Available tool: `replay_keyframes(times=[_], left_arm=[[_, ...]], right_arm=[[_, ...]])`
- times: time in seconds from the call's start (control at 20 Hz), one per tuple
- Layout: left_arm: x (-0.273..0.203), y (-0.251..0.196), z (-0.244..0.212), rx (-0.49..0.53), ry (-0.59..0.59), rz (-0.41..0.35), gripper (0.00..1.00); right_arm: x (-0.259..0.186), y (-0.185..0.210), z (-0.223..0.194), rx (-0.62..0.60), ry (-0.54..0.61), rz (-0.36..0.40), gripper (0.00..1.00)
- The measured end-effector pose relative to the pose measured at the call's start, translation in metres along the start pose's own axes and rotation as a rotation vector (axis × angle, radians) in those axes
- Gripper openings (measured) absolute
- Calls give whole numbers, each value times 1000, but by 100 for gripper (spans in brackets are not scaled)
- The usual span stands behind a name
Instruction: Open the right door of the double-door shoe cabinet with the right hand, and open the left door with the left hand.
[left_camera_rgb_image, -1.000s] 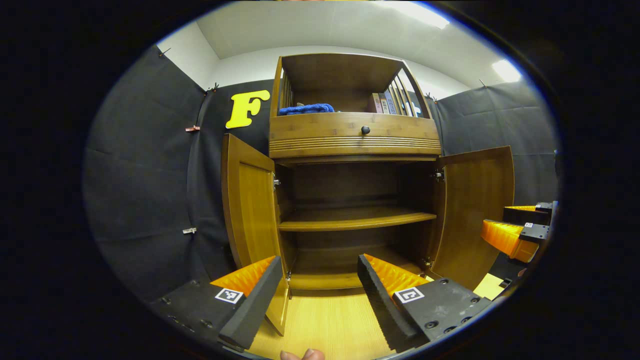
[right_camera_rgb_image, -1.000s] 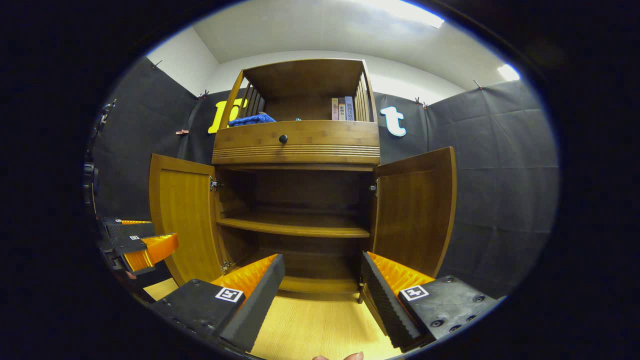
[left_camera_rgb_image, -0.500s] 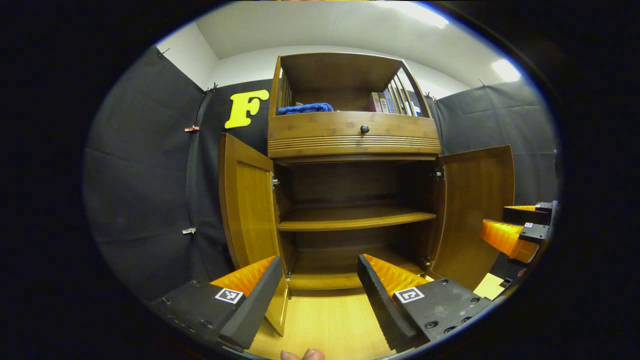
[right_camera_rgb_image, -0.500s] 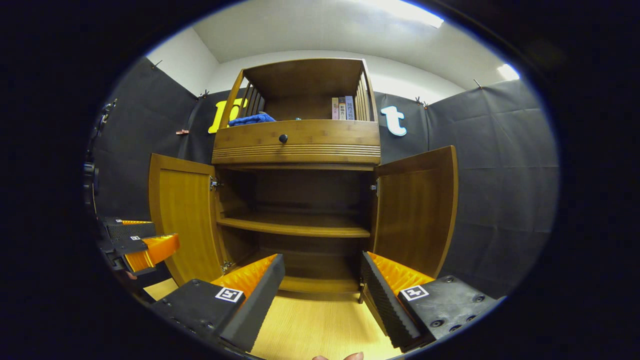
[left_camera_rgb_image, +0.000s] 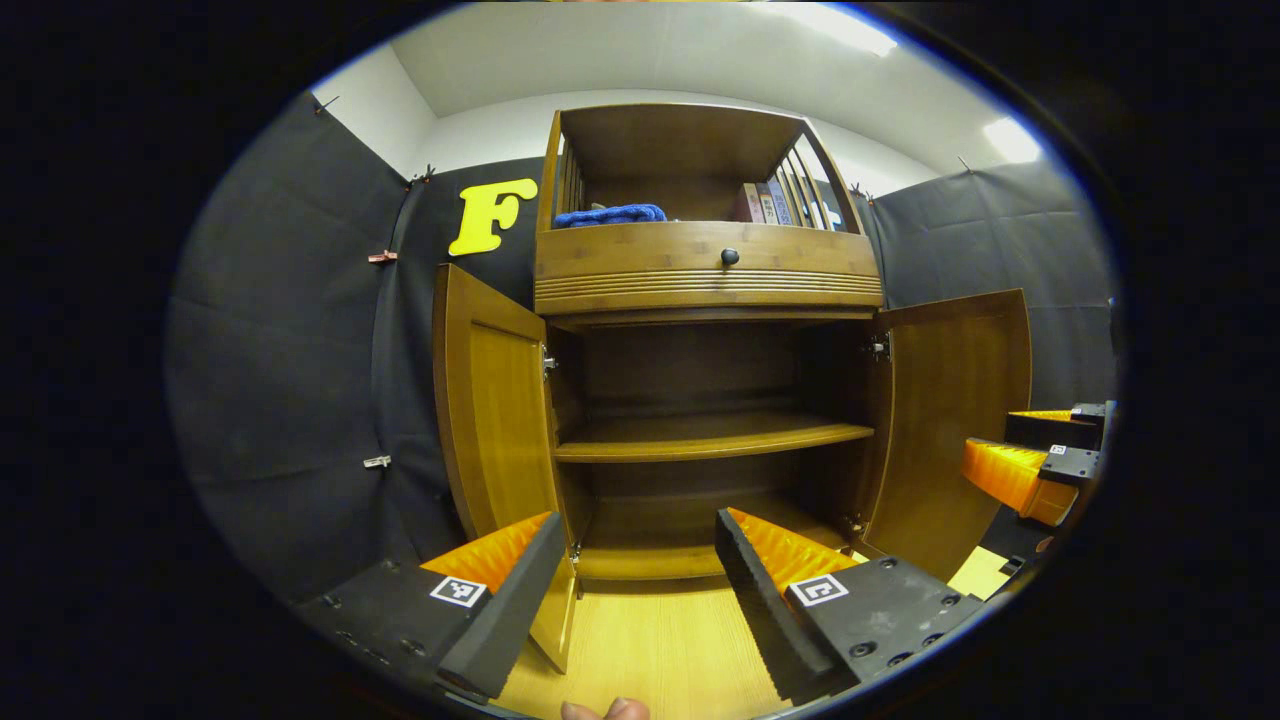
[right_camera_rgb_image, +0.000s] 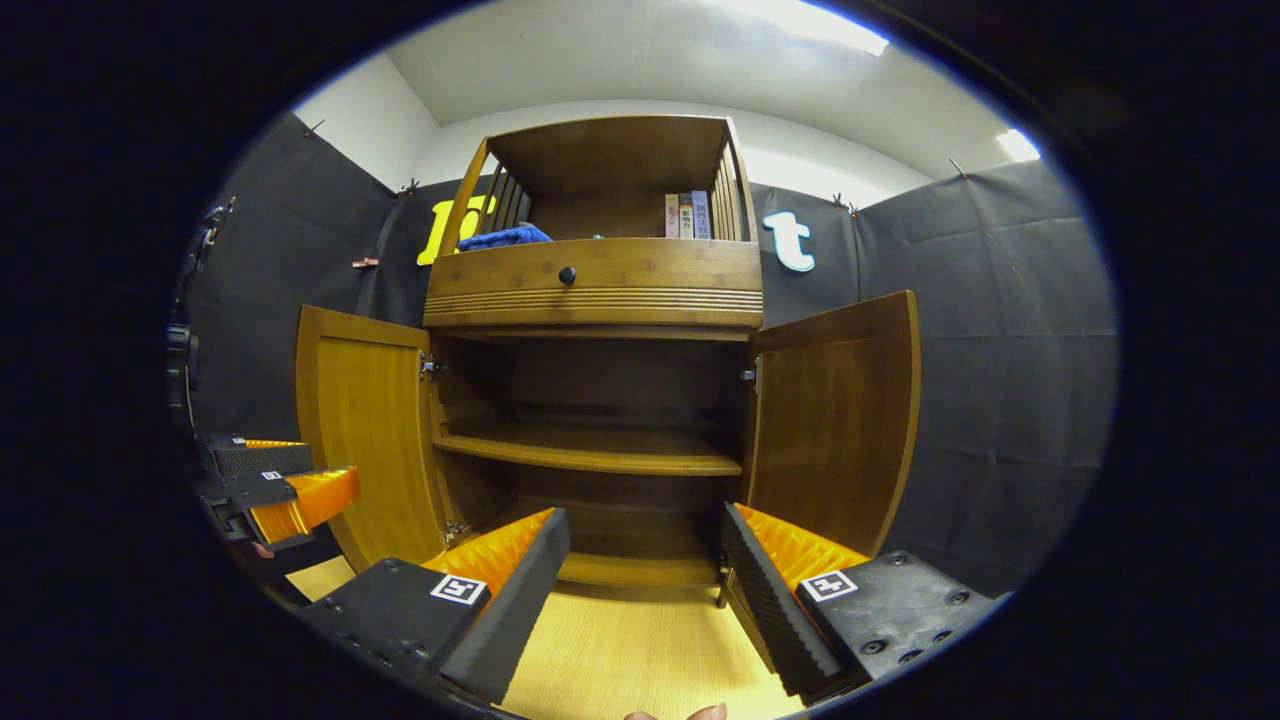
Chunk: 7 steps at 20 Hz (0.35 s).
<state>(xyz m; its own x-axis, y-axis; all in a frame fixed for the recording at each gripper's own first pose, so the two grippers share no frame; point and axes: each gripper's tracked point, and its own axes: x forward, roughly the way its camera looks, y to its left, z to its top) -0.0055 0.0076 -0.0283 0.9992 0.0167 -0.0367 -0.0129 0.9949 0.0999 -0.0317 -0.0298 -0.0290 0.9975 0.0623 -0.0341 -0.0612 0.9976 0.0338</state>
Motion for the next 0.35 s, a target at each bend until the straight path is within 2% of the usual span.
replay_keyframes(times=[0.2,0.35], left_arm=[[-1,1,0,0,-4,1,94],[0,3,1,-1,-4,3,94]], right_arm=[[1,1,1,2,-3,1,96],[2,4,1,-4,-3,5,98]])
